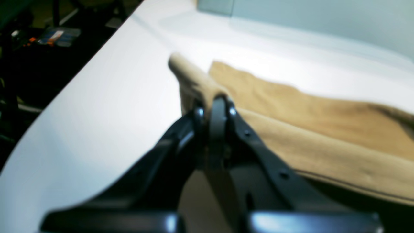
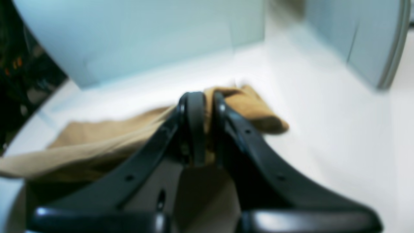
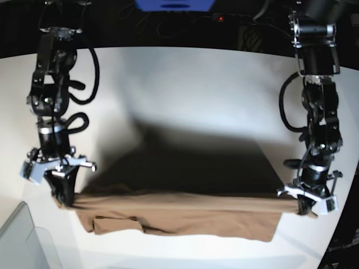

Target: Layout the t-shirt on the table in an organized manner, then fold the t-shirt properly

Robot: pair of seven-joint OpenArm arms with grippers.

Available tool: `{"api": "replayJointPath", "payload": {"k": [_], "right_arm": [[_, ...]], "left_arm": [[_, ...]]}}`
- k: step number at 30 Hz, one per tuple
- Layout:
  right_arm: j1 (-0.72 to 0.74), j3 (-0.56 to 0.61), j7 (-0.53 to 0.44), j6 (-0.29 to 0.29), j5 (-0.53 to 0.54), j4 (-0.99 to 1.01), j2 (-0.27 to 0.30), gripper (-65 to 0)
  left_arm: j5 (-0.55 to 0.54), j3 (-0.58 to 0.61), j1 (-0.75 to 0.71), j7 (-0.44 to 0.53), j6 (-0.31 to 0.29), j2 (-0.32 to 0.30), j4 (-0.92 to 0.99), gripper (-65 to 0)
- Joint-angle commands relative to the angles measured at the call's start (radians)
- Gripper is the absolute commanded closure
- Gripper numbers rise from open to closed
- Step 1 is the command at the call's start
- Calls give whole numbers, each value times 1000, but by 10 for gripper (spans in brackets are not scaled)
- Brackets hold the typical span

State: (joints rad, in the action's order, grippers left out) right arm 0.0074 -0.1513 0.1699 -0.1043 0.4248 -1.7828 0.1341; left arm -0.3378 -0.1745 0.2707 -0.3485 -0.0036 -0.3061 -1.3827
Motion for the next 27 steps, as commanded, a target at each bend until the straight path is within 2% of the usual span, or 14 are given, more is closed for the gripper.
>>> {"api": "replayJointPath", "payload": {"k": [1, 7, 10, 14, 18, 27], "right_arm": [[45, -8, -25, -4, 3, -9, 20, 0], [136, -49, -20, -4, 9, -7, 28, 0], [158, -51, -22, -5, 10, -18, 28, 0], [184, -44, -92, -5, 10, -28, 23, 0], [270, -43, -108, -5, 9, -15, 14, 0], [523, -20, -111, -7, 7, 223, 9, 0]], "left_arm": [[4, -3, 71, 38, 3, -14, -21, 0], [3, -35, 210, 35, 1, 8, -39, 0], [3, -43, 250, -19, 0, 11, -45, 0], [4, -43, 286, -39, 0, 40, -48, 0], [4, -38, 339, -39, 0, 43, -42, 0], [12, -35, 525, -33, 0, 84, 78, 0]]}}
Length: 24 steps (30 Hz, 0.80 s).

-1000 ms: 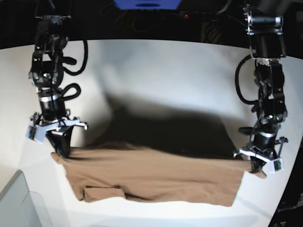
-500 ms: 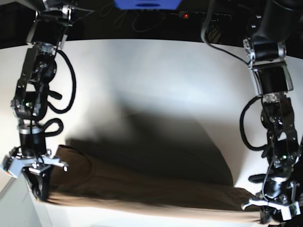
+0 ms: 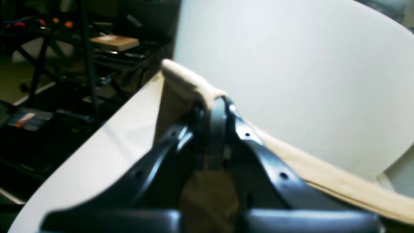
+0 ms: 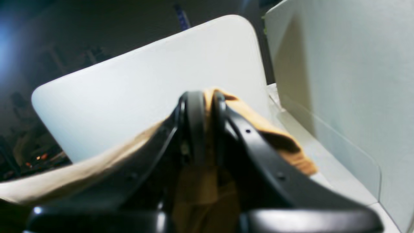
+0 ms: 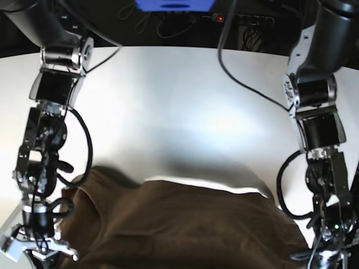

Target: Layout the t-shirt on the table in an organized manner, then fold the t-shirt properly

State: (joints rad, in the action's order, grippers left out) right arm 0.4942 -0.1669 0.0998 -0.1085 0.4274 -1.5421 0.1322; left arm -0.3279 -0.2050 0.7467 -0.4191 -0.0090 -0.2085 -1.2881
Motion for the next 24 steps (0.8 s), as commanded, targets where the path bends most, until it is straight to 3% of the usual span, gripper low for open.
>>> {"api": "replayJointPath", "payload": {"k": [1, 7, 16, 19, 24], "right_arm": [[54, -4, -41, -3, 4, 10, 11, 0], [208, -7, -41, -46, 3, 191, 16, 0], [377, 17, -39, -47, 1, 285, 62, 0], [372, 16, -33, -47, 3, 251, 65, 0], [209, 13, -31, -47, 4, 159, 60, 0]], "left_arm": [[3, -4, 64, 38, 5, -13, 1, 0], [2, -3, 173, 39, 5, 14, 153, 0], [3, -3, 267, 39, 4, 45, 232, 0], [0, -3, 268, 35, 4, 50, 213, 0], [2, -3, 179, 30, 4, 47, 133, 0]]}}
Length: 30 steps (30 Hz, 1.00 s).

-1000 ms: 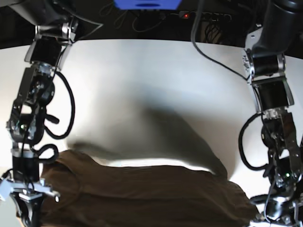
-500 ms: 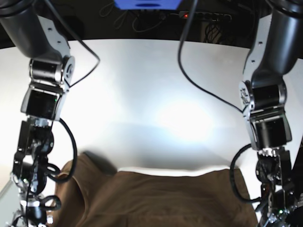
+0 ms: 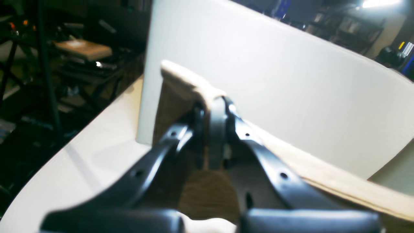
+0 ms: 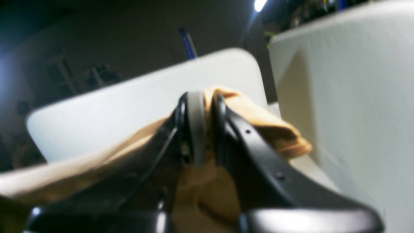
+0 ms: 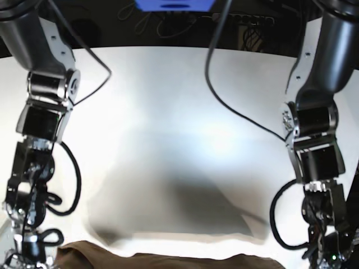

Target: Layout the t-shirt on the table in an organized manner, then fold the t-shirt properly

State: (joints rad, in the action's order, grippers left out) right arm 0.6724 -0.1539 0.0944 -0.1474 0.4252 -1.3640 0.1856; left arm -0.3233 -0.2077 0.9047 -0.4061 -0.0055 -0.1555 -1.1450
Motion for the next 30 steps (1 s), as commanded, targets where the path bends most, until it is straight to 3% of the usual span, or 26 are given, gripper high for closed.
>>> {"api": "replayJointPath", "payload": {"k": [1, 11, 18, 23, 30], "right_arm": [[-21, -3, -26, -8, 7, -47, 5, 0], [-595, -26, -43, -10, 8, -417, -62, 0], [-911, -17, -144, -10, 8, -437, -99, 0], [-1052, -17, -149, -10, 7, -432, -94, 0], [-1172, -17, -141, -10, 2, -427, -71, 0]], "left_arm": [[-1, 0, -14, 16, 0, -9, -43, 0], [-3, -12, -560, -66, 0, -14, -405, 0], [-10, -95, -913, -60, 0, -2, -511, 0], [-10, -147, -1040, -67, 0, -2, -510, 0], [-10, -147, -1102, -69, 0, -5, -407, -5]]}}
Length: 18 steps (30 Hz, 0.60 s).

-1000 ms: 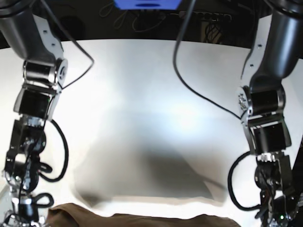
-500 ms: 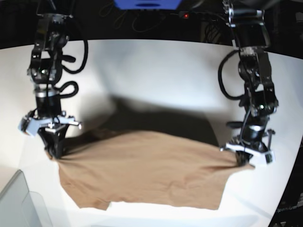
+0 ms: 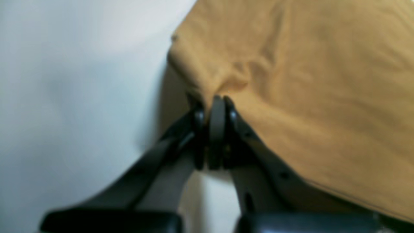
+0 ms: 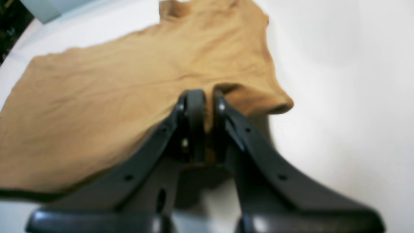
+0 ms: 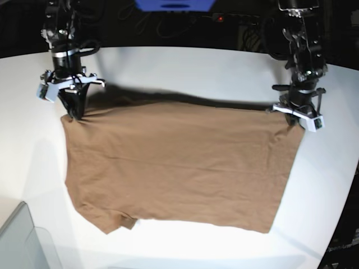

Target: Layout the t-shirt on the table in an organized manner, then fold the t-shirt properly

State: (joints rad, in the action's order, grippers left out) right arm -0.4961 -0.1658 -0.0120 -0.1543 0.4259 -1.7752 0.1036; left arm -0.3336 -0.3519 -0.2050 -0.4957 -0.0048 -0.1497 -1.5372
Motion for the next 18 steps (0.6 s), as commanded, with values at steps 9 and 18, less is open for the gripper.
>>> {"api": "replayJointPath", "payload": {"k": [9, 18], "right_arm": [[-29, 65, 40, -3, 3, -8, 63, -232], [-135, -67, 5, -3, 6, -30, 46, -381]], "left_arm": [[0, -2, 8, 24, -1, -8, 66, -6], [-2, -2, 8, 27, -1, -8, 56, -5]]}}
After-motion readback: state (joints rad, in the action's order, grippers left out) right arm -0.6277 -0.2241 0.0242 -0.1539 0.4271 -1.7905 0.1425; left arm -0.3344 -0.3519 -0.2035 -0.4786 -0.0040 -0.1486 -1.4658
